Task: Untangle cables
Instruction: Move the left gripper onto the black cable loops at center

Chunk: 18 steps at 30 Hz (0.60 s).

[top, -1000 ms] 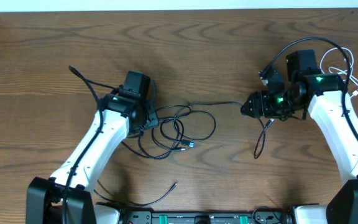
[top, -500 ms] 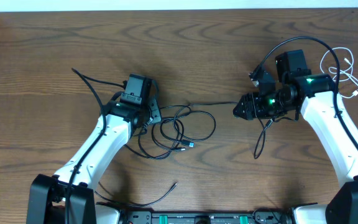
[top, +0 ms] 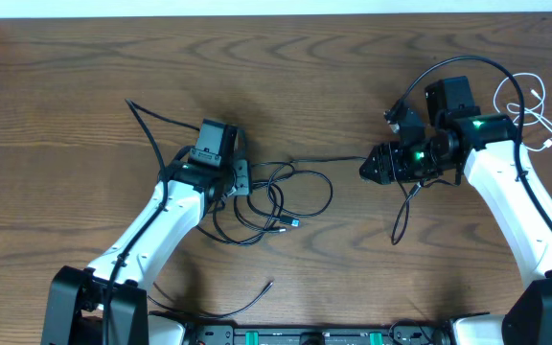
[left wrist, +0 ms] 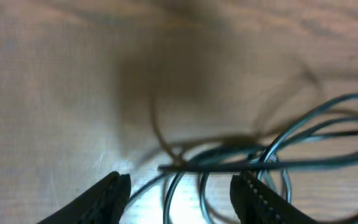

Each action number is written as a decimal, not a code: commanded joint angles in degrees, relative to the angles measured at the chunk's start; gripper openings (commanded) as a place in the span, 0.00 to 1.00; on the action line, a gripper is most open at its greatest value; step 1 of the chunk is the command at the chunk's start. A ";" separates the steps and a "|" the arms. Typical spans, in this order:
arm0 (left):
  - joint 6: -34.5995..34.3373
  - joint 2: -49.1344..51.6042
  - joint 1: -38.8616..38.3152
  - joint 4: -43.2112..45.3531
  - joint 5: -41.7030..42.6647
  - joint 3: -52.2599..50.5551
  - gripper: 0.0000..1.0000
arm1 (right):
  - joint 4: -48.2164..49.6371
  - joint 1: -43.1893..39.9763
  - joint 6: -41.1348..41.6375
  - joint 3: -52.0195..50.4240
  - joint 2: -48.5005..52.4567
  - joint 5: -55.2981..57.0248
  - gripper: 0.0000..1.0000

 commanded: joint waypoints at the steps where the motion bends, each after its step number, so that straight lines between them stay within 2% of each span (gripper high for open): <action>1: 2.82 0.04 -0.13 1.51 -0.31 -0.92 0.59 | 0.09 0.50 0.35 0.72 -1.22 0.04 0.61; 9: 2.82 0.96 -0.13 3.08 -0.31 -1.11 0.59 | 0.11 0.63 0.35 0.72 -1.22 0.07 0.61; 18: 2.75 7.10 -0.13 5.75 -0.31 -1.11 0.59 | 0.15 0.70 0.37 0.72 -1.22 0.04 0.61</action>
